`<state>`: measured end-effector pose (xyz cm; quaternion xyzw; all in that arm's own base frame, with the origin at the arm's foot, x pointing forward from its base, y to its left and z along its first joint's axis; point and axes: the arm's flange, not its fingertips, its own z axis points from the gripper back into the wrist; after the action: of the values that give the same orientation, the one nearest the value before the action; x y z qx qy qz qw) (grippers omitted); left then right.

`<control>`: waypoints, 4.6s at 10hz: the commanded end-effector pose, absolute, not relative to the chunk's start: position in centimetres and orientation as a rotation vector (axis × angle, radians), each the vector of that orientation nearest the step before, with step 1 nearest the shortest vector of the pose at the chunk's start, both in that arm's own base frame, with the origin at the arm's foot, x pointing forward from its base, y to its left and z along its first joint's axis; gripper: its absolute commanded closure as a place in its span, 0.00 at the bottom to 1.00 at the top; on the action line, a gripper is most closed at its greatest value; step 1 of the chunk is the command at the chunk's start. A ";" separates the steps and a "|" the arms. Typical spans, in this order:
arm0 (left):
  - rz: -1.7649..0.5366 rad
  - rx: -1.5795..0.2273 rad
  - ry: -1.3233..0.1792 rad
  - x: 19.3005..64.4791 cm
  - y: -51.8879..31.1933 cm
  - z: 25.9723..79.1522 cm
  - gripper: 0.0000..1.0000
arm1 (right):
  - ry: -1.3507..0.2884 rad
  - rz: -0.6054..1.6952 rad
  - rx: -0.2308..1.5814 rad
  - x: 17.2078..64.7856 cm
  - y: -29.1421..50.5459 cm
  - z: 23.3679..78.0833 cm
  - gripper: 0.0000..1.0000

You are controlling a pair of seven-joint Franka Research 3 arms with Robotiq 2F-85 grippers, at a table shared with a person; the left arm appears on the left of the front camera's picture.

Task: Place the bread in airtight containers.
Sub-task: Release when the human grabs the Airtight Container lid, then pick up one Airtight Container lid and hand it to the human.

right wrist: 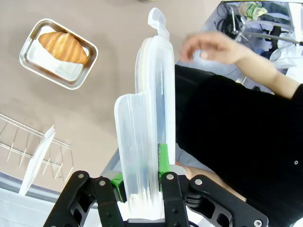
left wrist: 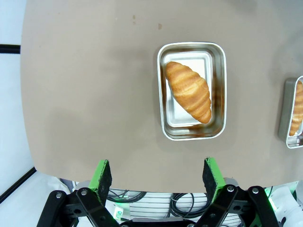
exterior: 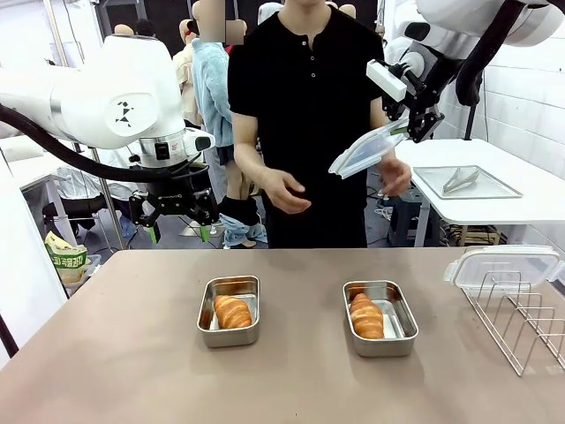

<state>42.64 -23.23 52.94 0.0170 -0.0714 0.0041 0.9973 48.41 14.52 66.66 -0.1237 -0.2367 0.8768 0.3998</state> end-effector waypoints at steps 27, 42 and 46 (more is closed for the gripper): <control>0.010 0.030 -0.144 42.6 -23.0 53.1 0.00 | -0.607 2.230 -0.265 47.8 14.1 66.5 0.00; 0.010 0.030 -0.144 42.6 -23.0 53.1 0.00 | -0.580 2.225 -0.288 48.0 14.2 66.6 0.00; 0.010 0.030 -0.144 42.6 -23.0 53.1 0.00 | -0.580 2.225 -0.288 48.0 14.2 66.6 0.00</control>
<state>42.64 -23.23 52.94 0.0170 -0.0714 0.0041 0.9973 47.93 14.31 66.56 -0.1093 -0.2265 0.8802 0.4026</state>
